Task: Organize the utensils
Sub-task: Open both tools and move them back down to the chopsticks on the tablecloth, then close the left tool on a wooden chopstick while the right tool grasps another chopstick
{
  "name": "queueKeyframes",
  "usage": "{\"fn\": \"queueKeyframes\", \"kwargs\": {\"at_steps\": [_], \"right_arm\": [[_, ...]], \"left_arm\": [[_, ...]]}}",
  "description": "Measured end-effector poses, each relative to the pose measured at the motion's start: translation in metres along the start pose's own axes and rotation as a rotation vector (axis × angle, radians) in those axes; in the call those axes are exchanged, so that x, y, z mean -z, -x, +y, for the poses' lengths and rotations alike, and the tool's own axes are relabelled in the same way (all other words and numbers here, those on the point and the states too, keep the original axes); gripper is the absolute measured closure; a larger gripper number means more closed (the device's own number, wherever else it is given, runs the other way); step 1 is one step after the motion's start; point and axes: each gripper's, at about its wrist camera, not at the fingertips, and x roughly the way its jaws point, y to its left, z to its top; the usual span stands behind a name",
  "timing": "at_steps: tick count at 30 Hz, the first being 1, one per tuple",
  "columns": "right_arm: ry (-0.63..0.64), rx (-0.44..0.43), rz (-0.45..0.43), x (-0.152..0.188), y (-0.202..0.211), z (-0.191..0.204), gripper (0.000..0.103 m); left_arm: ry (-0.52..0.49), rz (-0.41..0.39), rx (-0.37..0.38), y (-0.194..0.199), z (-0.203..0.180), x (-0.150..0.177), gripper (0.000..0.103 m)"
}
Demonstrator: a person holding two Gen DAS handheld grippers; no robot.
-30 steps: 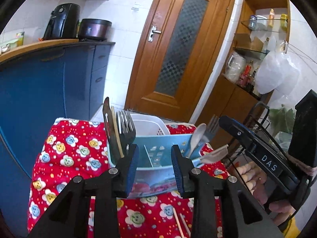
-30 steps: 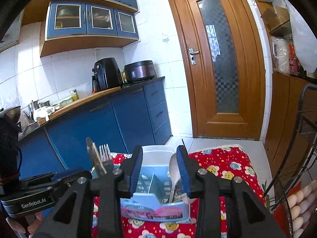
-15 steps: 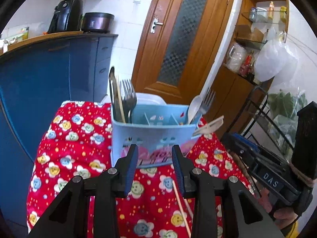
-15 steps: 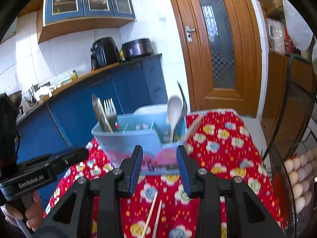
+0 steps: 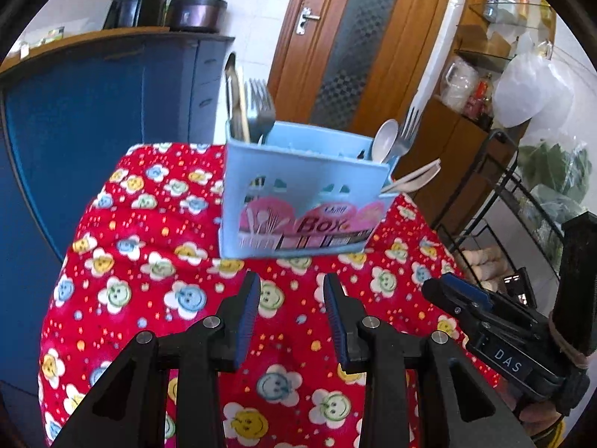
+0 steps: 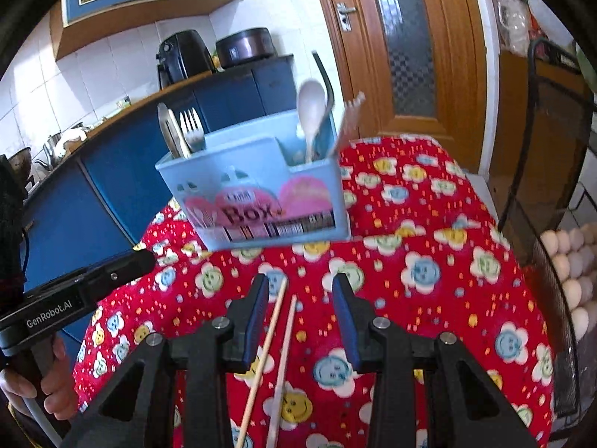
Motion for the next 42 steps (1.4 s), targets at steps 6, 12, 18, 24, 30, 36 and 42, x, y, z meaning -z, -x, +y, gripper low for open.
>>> {"fn": "queueKeyframes", "kwargs": {"at_steps": [6,12,18,24,30,36,42], "right_arm": [[-0.021,0.004,0.056,0.017,-0.011,-0.005,0.065],[-0.030,0.000,0.097,0.027,-0.017,-0.008,0.065],[-0.028,-0.016,0.142,0.035,-0.024,-0.007,0.065],[-0.016,-0.039,0.173,0.040,-0.031,-0.001,0.065],[0.030,-0.007,0.205,0.046,-0.041,0.008,0.071],[0.091,0.039,0.203,0.049,-0.046,0.016,0.077],[0.052,0.024,0.193,0.047,-0.050,0.011,0.096]], "left_arm": [[0.005,0.023,-0.039,-0.006,0.005,0.013,0.067],[0.015,0.045,-0.062,-0.012,0.010,0.022,0.067],[0.023,0.067,-0.071,-0.016,0.012,0.030,0.067],[0.035,0.083,-0.074,-0.020,0.015,0.036,0.067],[0.042,0.091,-0.078,-0.021,0.017,0.040,0.067],[0.044,0.098,-0.076,-0.023,0.018,0.042,0.067],[0.032,0.104,-0.070,-0.023,0.013,0.043,0.067]]}}
